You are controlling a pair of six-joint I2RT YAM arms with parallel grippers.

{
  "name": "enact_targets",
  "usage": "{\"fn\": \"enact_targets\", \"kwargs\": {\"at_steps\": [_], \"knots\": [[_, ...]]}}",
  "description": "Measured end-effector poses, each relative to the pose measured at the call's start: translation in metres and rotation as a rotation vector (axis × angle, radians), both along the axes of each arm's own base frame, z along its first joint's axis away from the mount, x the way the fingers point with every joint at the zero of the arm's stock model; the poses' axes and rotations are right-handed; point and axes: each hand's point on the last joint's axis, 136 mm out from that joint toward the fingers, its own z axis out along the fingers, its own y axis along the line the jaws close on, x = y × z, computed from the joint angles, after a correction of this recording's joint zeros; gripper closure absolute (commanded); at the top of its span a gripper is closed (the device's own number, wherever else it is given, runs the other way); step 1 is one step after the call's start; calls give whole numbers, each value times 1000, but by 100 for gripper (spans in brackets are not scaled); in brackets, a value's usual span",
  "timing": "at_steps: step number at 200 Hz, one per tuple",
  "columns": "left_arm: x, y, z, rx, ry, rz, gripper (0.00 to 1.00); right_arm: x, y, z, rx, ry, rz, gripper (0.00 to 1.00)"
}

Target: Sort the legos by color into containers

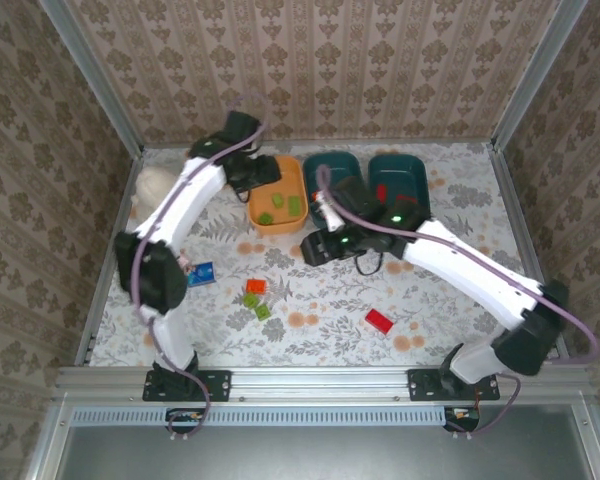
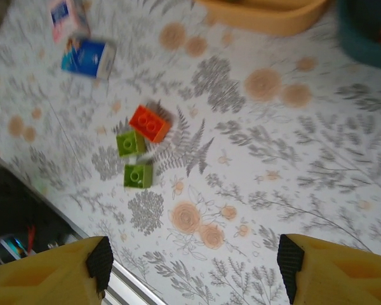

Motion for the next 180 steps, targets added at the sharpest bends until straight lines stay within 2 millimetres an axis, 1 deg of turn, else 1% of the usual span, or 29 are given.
{"fn": "enact_targets", "kwargs": {"at_steps": [11, 18, 22, 32, 52, 61, 69, 79, 97, 111, 129, 159, 180], "knots": [[-21, 28, 13, -10, -32, 60, 40, -5, 26, -19, -45, 17, 75, 26], [-37, 47, 17, -6, -44, 100, 39, -7, 41, -31, -72, 24, 113, 25], [-43, 56, 17, -1, -46, 119, 39, -8, 49, -37, -89, 26, 134, 25], [-68, 77, 17, 9, -57, 168, 39, -8, 70, -53, -119, 39, 173, 24], [-114, 103, 6, 30, -53, 237, 38, -3, 103, -84, -164, 60, 217, 17], [-136, 114, -1, 38, -45, 272, 38, 3, 112, -97, -186, 65, 222, 14], [-154, 125, -4, 41, -48, 308, 38, 9, 120, -109, -205, 67, 220, 13], [-176, 138, -3, 38, -63, 355, 38, 16, 130, -121, -222, 73, 219, 12], [-206, 156, 1, 25, -98, 422, 38, 27, 147, -139, -247, 69, 217, 9], [-223, 166, 5, 20, -121, 457, 38, 34, 154, -154, -273, 63, 214, 8], [-236, 175, 6, 31, -123, 483, 38, 37, 157, -168, -319, 57, 209, 8], [-246, 182, 3, 58, -101, 499, 38, 38, 154, -191, -387, 59, 205, 9], [-249, 184, 4, 62, -102, 502, 38, 36, 151, -202, -418, 69, 208, 12]]}}
